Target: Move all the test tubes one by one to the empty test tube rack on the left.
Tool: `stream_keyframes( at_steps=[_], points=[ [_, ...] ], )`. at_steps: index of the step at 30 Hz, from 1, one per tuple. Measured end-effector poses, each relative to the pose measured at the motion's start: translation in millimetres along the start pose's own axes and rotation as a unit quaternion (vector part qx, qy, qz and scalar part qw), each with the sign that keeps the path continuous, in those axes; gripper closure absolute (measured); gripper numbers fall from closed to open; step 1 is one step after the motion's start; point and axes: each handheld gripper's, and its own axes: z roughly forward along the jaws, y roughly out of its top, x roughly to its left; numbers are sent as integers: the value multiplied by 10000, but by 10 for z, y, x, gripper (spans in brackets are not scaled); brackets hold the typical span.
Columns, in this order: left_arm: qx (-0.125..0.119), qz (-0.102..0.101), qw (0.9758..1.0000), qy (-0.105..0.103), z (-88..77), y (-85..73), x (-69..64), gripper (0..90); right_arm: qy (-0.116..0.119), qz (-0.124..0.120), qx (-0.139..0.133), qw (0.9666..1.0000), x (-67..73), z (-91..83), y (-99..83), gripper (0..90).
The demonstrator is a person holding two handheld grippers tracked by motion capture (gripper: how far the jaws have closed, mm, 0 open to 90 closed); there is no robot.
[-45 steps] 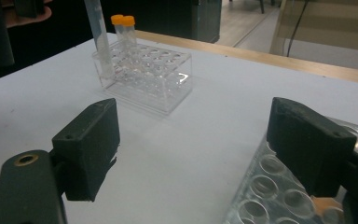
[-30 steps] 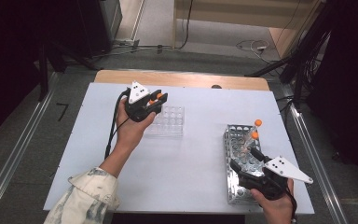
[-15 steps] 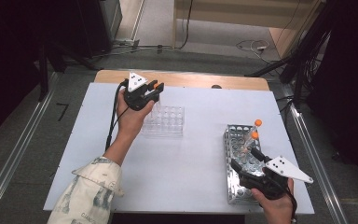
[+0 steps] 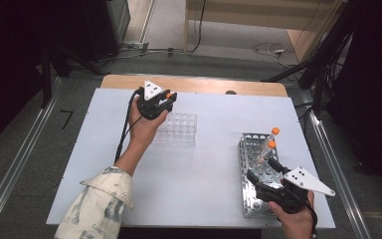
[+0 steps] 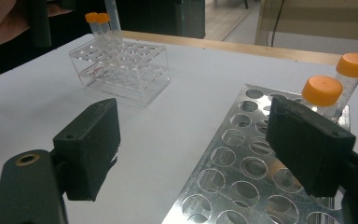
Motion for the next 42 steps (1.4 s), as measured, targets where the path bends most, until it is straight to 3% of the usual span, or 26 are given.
stream_keyframes(
  at_steps=[9, 17, 25, 32, 36, 40, 42],
  points=[
    [352, 239, 9991, 76, 40, -159, -50, 706, 21, 8, 44, 10000, 6, 22, -9, 165],
    [332, 224, 9991, 111, 31, -174, -46, 683, -3, 14, 51, 10000, -9, 30, -17, 164],
    [189, -35, 9998, -94, -24, -148, -73, 471, -69, 49, 58, 9999, -36, 27, -20, 165],
    [-66, -205, 9989, -410, -237, -164, -189, 284, -137, 60, 34, 9999, -84, 17, -14, 165],
    [-187, -304, 9977, -574, -382, -172, -262, 254, -204, 84, 22, 9998, -121, 13, -9, 165],
    [-144, -607, 9961, -624, -489, -193, -340, 223, -245, 93, 12, 9997, -153, 8, -7, 165],
    [-101, -658, 9958, -628, -516, -223, -392, 212, -282, 99, -2, 9996, -179, 1, 1, 165]
  ],
)
